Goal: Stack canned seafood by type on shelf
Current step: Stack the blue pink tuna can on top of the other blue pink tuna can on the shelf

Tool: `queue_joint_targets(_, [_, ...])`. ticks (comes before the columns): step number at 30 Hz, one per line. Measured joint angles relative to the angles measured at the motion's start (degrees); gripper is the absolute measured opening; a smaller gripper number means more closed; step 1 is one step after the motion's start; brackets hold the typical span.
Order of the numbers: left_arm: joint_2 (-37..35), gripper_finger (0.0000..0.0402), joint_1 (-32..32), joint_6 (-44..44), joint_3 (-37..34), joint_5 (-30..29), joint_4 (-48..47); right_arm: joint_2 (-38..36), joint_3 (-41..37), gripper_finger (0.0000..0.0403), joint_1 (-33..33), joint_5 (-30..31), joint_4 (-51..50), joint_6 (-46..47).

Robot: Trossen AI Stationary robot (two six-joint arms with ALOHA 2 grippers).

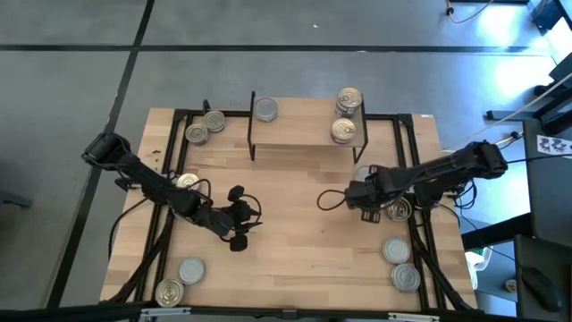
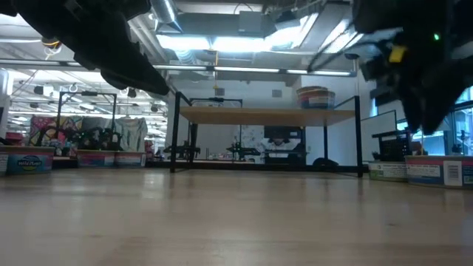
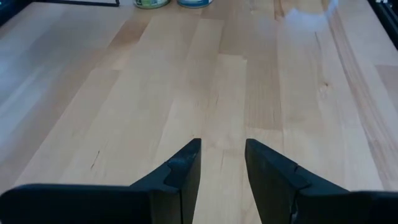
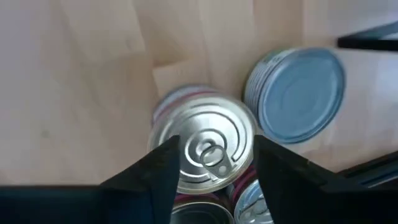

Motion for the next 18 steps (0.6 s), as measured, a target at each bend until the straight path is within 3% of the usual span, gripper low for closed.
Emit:
queue_joint_targets(7, [0.0,0.0123,0.0,-1.2,0.0,0.0,0.0,0.0,-5.7,0.0158,0.0,0.0,5.4,0.2])
queue_joint_targets(18, [0.0,0.0123,0.0,-3.2,0.0,0.0,-0.4,-0.1,-8.4,0.0156,0.0,-1.0,19.7,-2.1])
